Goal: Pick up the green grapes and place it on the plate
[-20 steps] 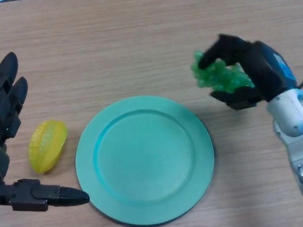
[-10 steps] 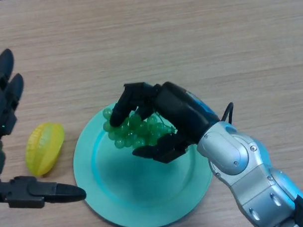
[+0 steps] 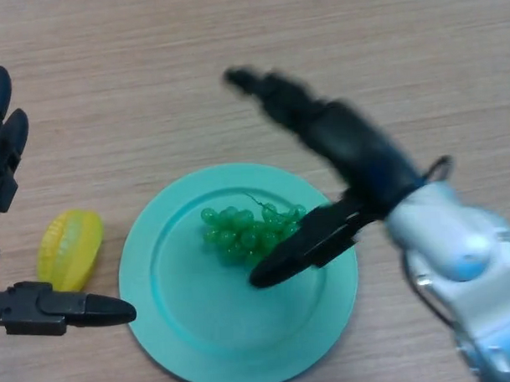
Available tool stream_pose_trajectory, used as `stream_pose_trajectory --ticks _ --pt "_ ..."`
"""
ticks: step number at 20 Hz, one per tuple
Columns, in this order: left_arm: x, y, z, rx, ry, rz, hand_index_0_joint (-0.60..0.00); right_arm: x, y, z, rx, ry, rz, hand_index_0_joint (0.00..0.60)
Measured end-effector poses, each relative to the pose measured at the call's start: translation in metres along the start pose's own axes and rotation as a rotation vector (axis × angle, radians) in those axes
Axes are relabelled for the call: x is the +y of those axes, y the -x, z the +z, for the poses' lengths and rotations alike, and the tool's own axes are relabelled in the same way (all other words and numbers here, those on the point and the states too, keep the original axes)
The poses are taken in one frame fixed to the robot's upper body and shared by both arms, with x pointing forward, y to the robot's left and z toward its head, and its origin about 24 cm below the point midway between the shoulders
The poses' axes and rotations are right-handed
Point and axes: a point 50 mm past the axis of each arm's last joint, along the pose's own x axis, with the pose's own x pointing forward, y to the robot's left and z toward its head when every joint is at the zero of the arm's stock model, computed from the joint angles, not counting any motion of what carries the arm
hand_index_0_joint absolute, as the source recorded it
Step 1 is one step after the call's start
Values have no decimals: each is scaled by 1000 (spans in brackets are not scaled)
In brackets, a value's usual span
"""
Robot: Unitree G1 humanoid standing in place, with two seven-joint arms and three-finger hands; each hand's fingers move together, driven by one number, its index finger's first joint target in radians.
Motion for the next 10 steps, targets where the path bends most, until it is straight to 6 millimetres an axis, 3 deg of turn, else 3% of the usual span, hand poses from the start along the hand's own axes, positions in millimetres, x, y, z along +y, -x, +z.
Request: stream_pose_trajectory --ticks 3,10 --pt "-2 -2 4 -20 -5 -19 0 -31 33 -3 -19 -93 -129 0" --pt "-2 -9 10 -39 -17 -34 0 -52 72 -9 -48 -308 -235 0"
